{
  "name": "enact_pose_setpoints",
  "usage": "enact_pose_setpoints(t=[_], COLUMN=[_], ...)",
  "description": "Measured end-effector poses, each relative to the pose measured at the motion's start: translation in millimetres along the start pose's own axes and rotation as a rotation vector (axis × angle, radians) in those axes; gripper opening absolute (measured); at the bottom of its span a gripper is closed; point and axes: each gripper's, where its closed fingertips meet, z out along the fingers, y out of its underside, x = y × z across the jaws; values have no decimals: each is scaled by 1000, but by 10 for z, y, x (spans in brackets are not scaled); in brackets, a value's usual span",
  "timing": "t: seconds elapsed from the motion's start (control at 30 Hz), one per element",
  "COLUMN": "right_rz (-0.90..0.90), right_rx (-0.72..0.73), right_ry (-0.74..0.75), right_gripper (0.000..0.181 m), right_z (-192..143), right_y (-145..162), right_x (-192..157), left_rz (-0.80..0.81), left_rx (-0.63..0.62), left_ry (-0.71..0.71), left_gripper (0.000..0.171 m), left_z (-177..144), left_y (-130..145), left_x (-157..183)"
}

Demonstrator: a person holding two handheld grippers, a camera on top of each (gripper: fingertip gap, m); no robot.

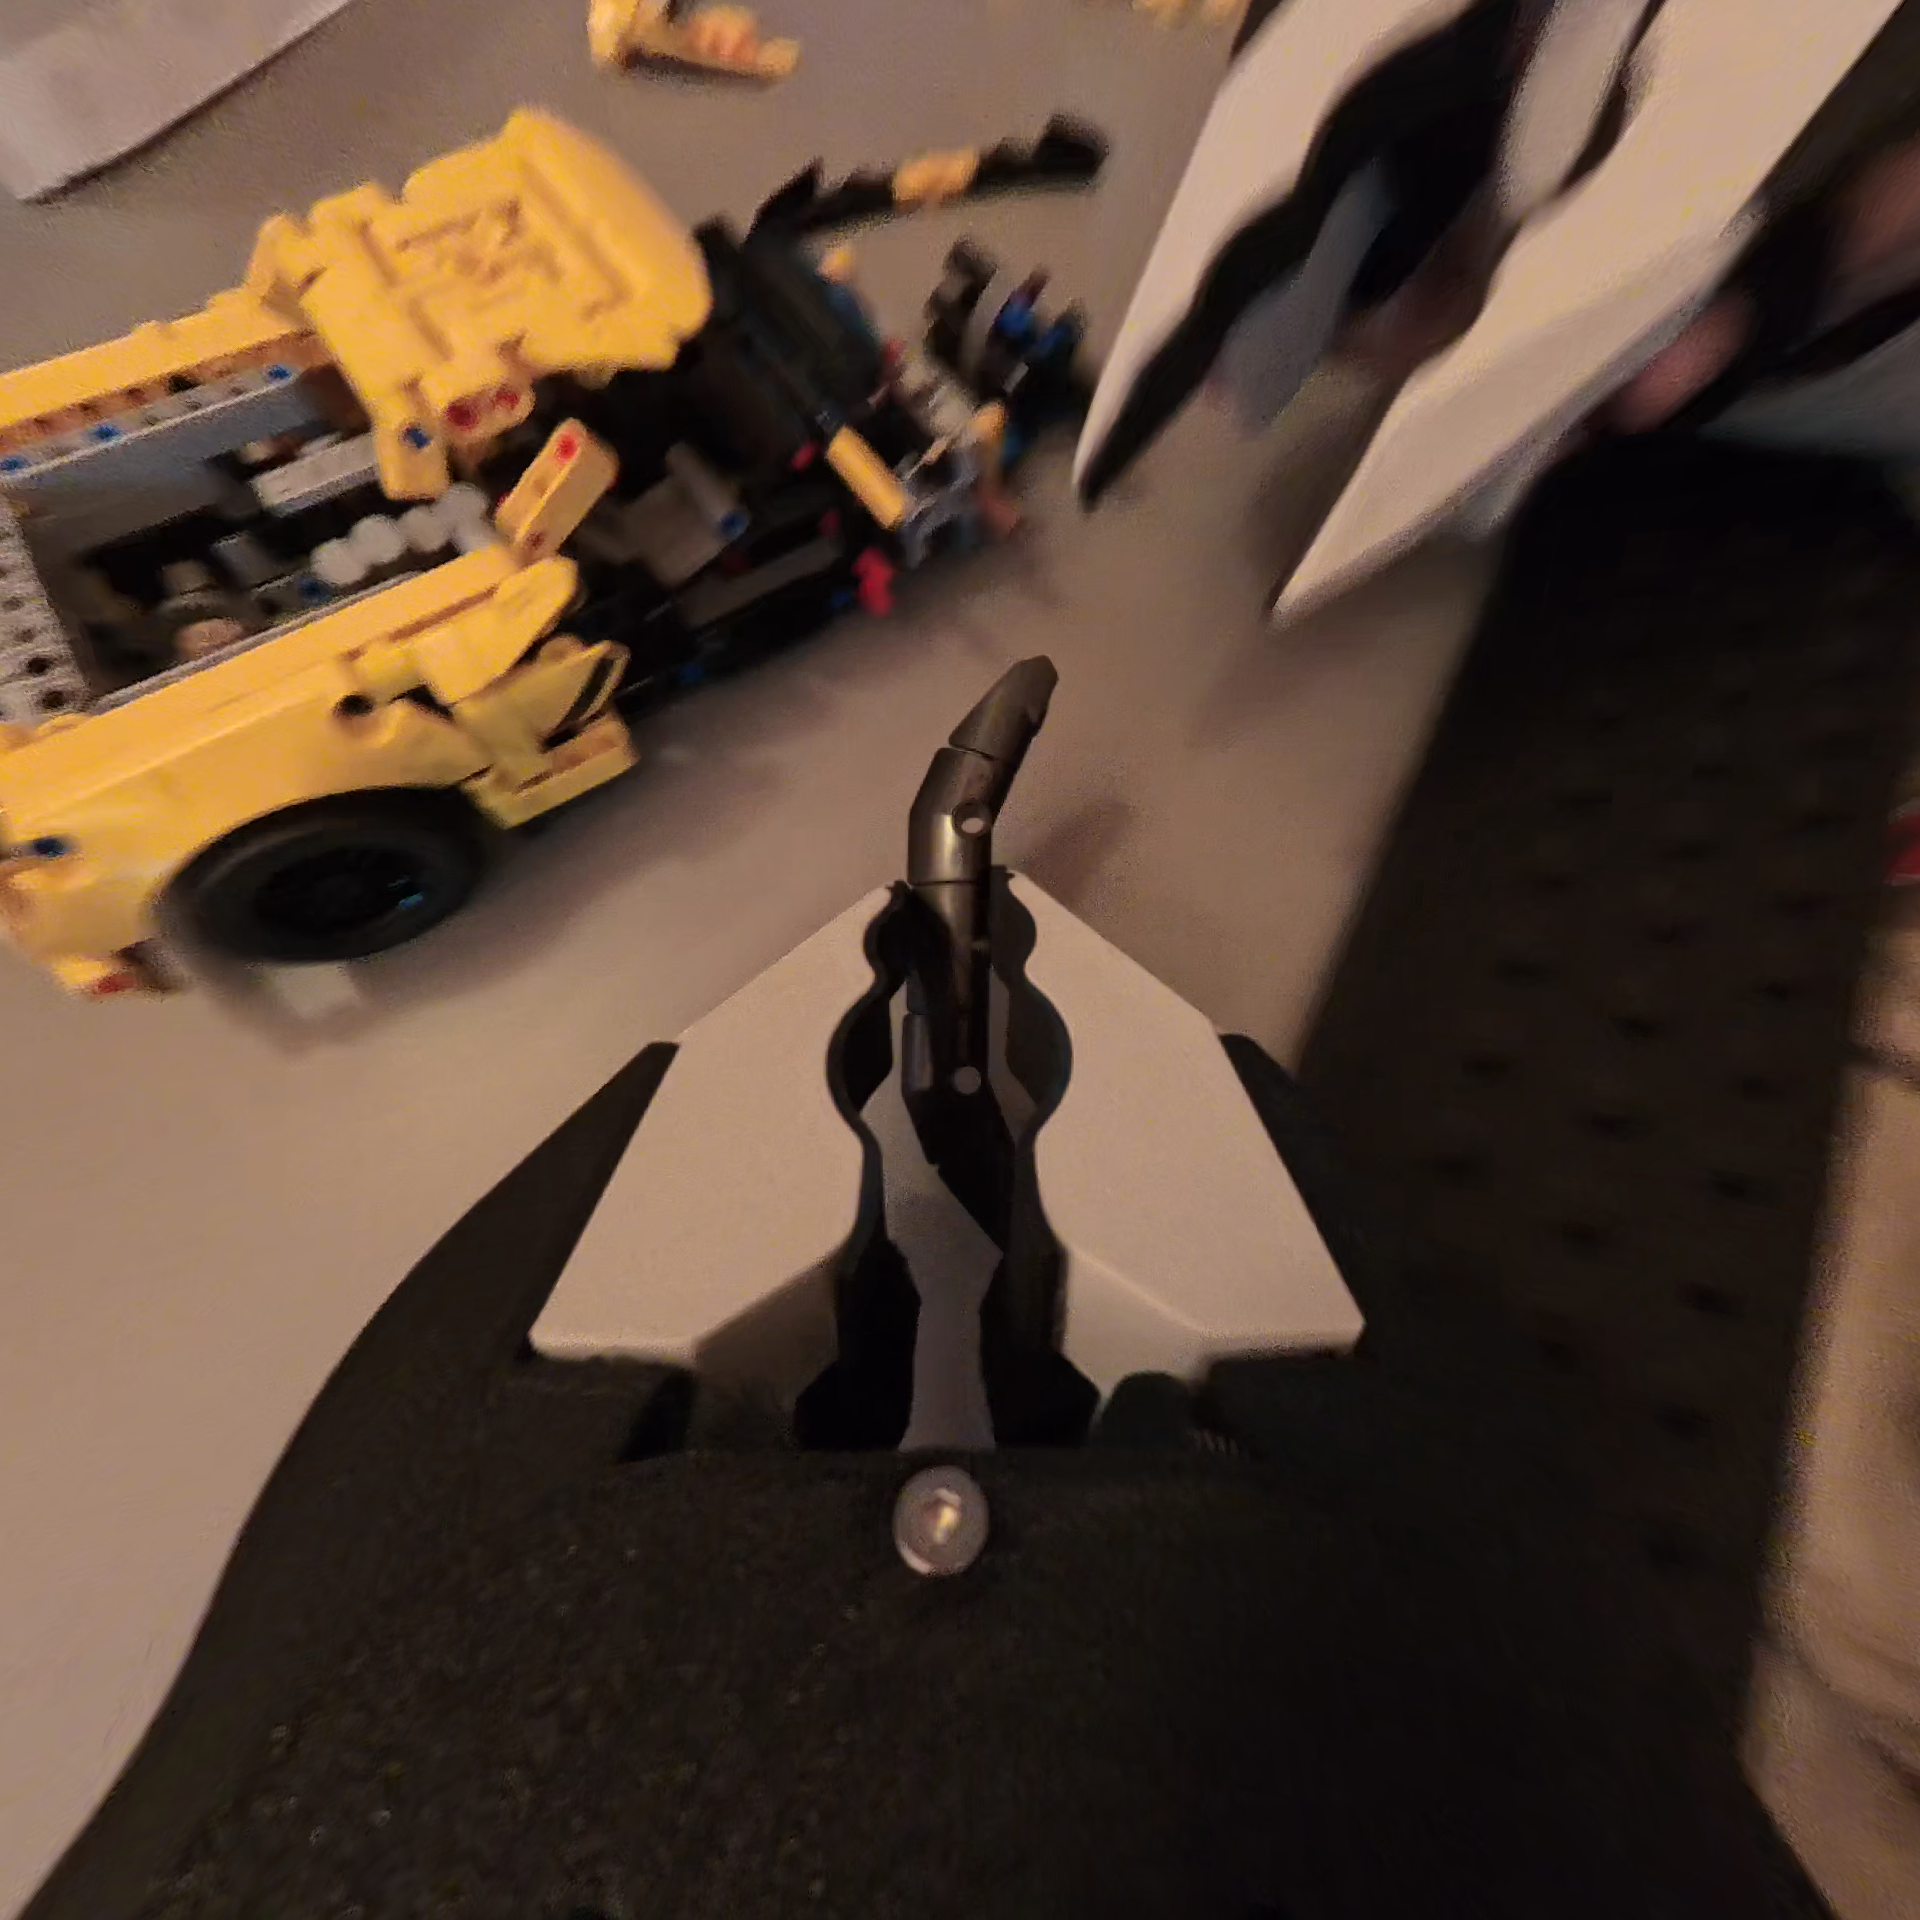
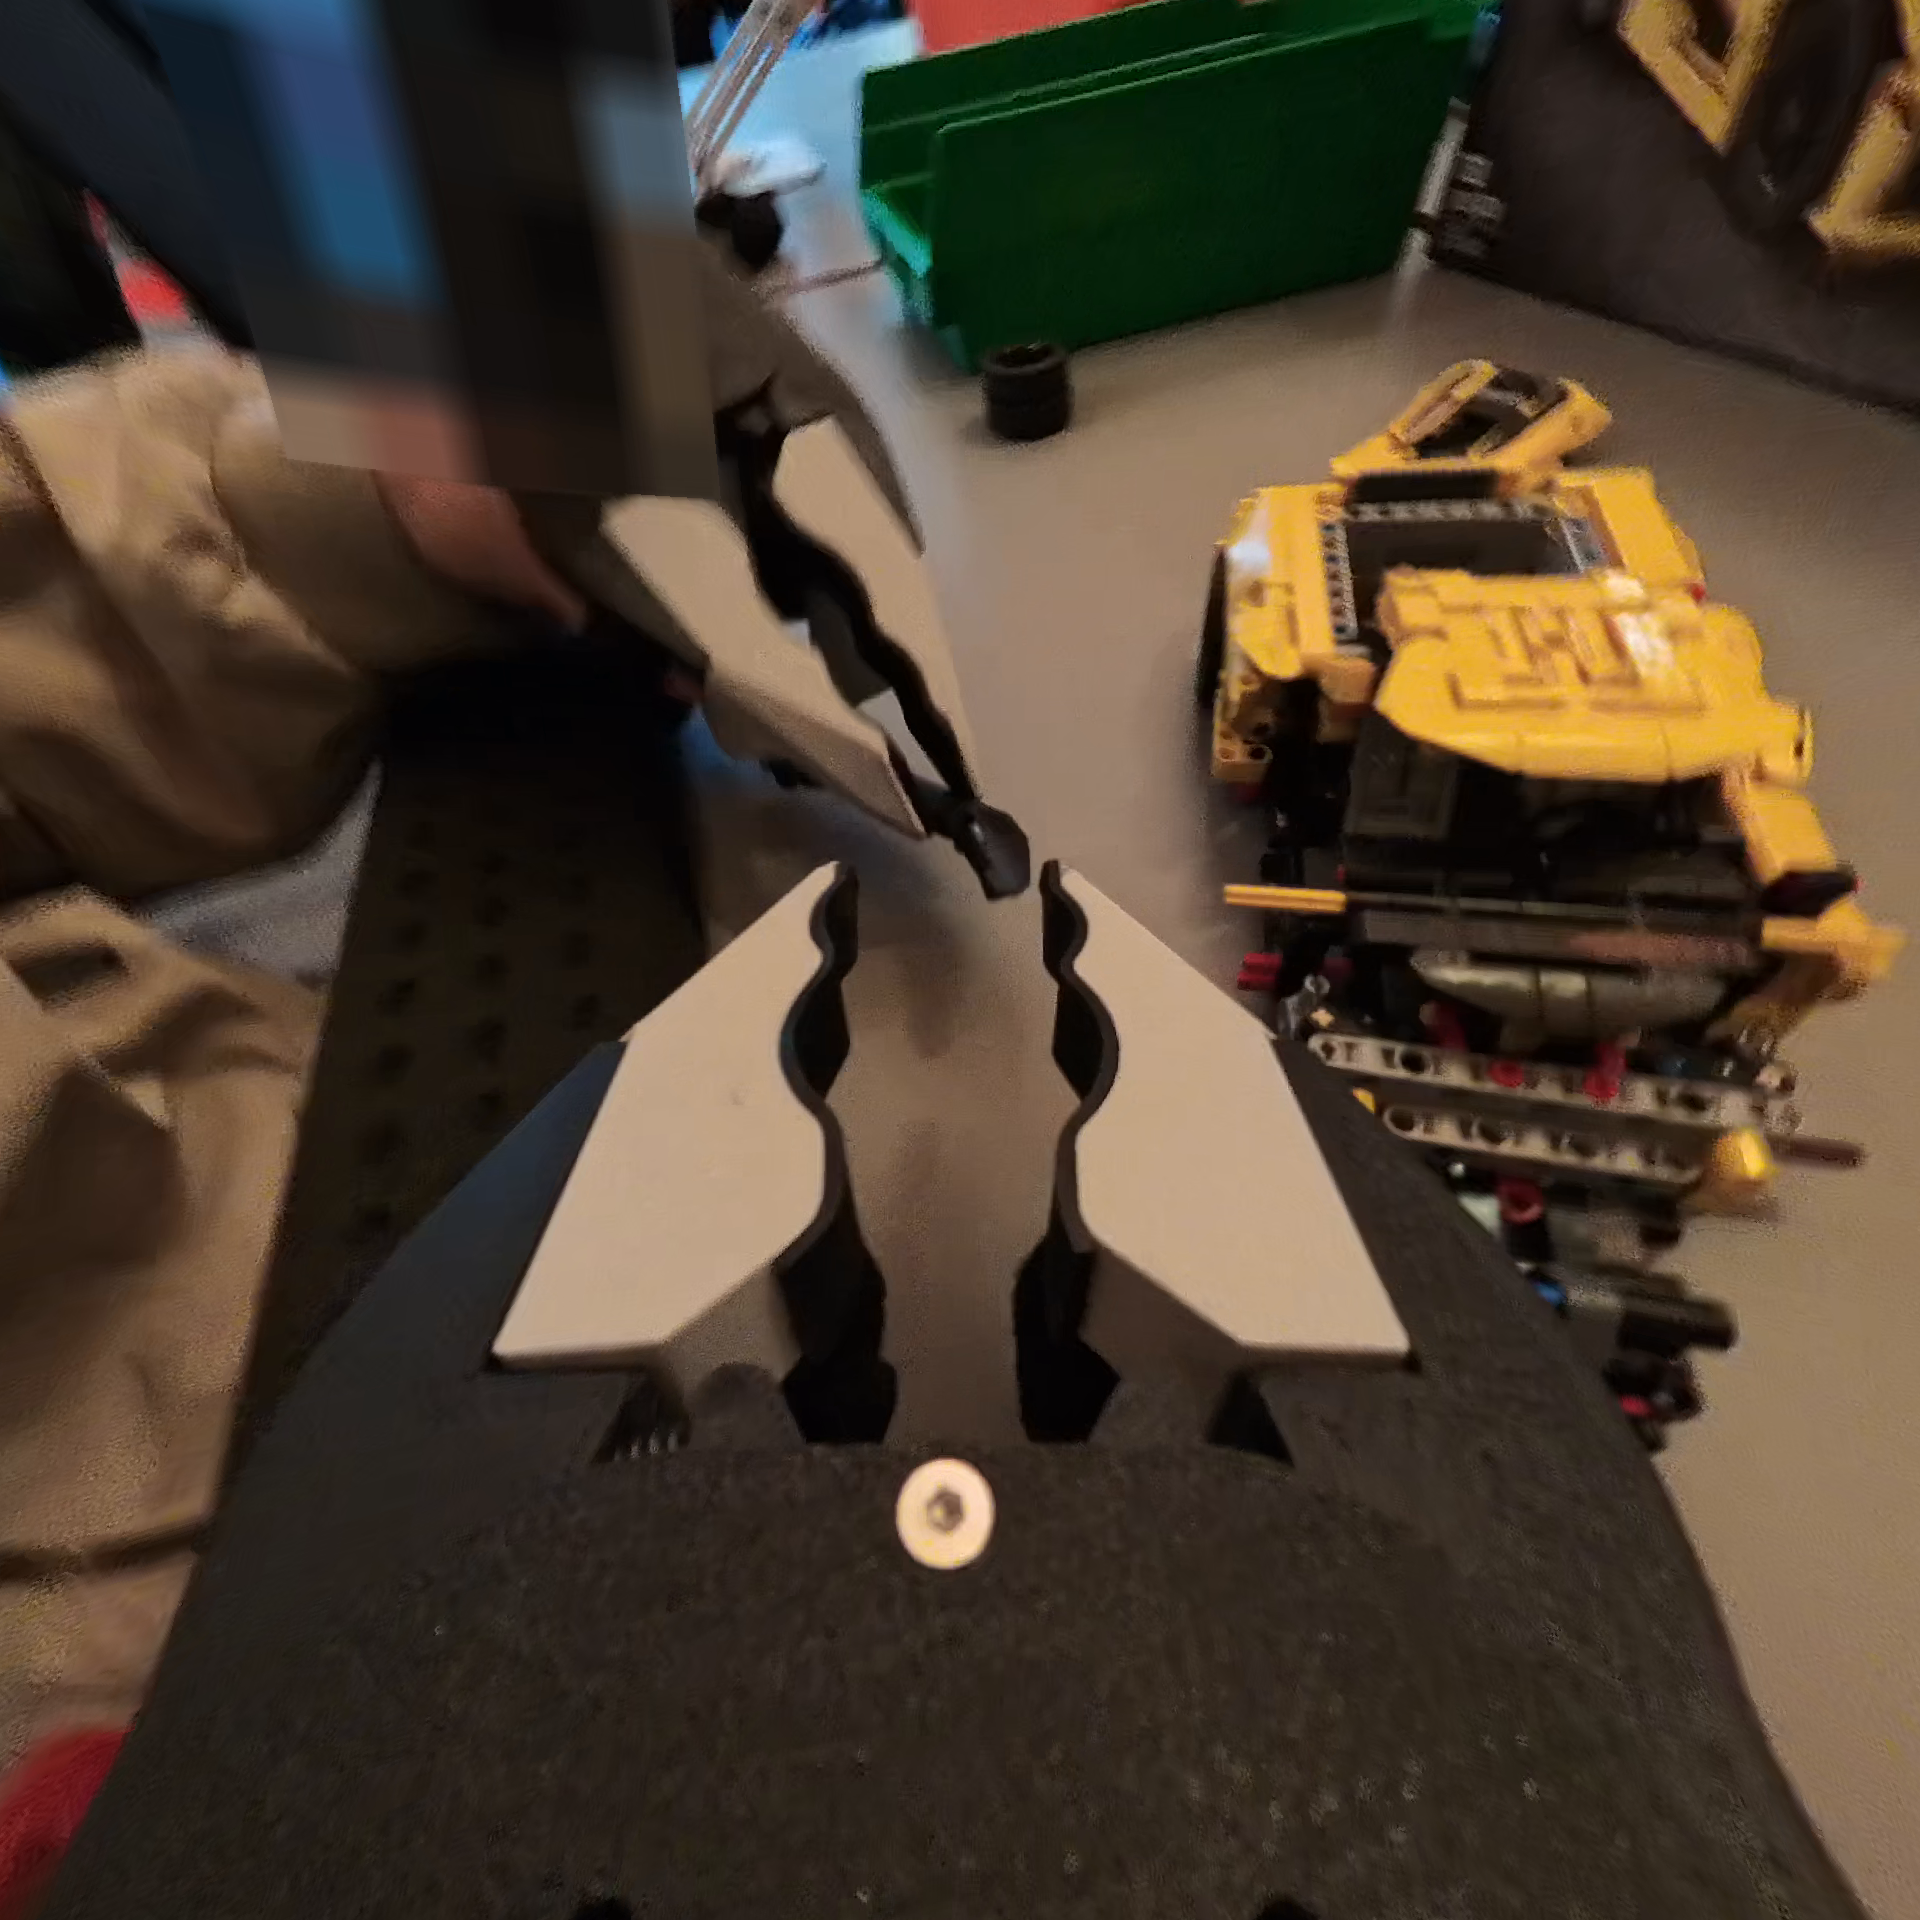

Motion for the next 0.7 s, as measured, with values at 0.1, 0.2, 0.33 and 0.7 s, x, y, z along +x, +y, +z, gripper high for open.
enact_pose_setpoints(t=[0.1, 0.2, 0.33, 0.7], right_rz=[-174, -248, -397, -417], right_rx=[-56, -40, -24, -44], right_ry=[50, 6, -154, -245], right_gripper=[42, 38, 25, 7], right_z=[-29, -78, -146, -247], right_y=[25, -29, -43, -17], right_x=[15, -32, -323, -392], left_rz=[-247, -266, -310, -413], left_rx=[96, 92, -42, -143], left_ry=[228, 301, 517, 747], left_gripper=[13, 14, 14, 14], left_z=[-88, -103, -98, -97], left_y=[-227, -283, -223, -371], left_x=[190, 269, 574, 746])
